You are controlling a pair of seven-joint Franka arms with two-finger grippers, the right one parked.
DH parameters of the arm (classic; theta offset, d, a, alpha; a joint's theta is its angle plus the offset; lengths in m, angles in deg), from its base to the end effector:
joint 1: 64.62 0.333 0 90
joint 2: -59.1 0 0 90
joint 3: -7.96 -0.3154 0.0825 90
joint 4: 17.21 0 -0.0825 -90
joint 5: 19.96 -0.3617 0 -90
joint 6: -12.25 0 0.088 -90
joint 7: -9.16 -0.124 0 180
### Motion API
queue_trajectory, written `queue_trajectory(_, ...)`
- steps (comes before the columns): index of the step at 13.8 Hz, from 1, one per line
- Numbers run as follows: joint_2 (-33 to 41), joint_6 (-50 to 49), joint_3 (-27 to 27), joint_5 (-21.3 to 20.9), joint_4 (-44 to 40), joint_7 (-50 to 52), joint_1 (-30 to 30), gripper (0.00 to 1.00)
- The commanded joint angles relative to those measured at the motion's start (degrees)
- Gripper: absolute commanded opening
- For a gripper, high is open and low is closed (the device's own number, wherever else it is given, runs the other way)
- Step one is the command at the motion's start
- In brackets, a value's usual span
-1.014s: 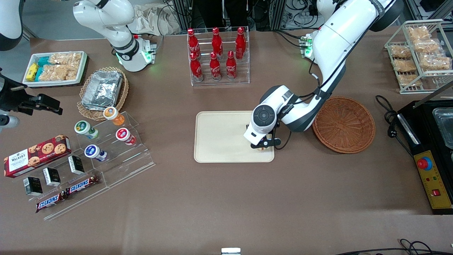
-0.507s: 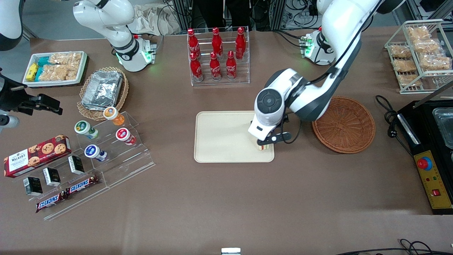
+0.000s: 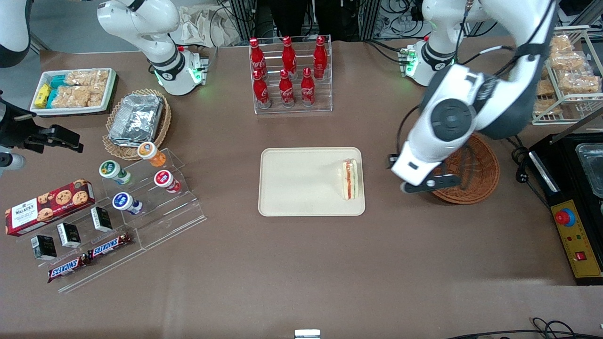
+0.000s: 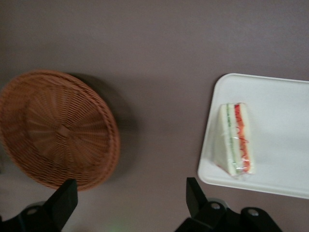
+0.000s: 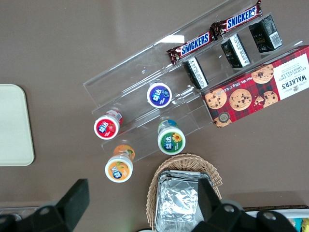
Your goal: Place sandwich from basket to tray
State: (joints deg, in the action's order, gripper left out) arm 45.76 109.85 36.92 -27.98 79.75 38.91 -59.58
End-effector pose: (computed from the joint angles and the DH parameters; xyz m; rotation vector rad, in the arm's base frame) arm 0.5412 -0.2016 0.4473 -3.0227 -0.1066 0.2422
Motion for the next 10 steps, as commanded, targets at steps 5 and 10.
queue_trajectory(5,9.0,-3.6,0.3,3.2,1.3,-25.9,14.4,1.0)
queue_trajectory(10,12.4,-4.3,0.2,5.0,0.3,-38.2,22.4,1.0)
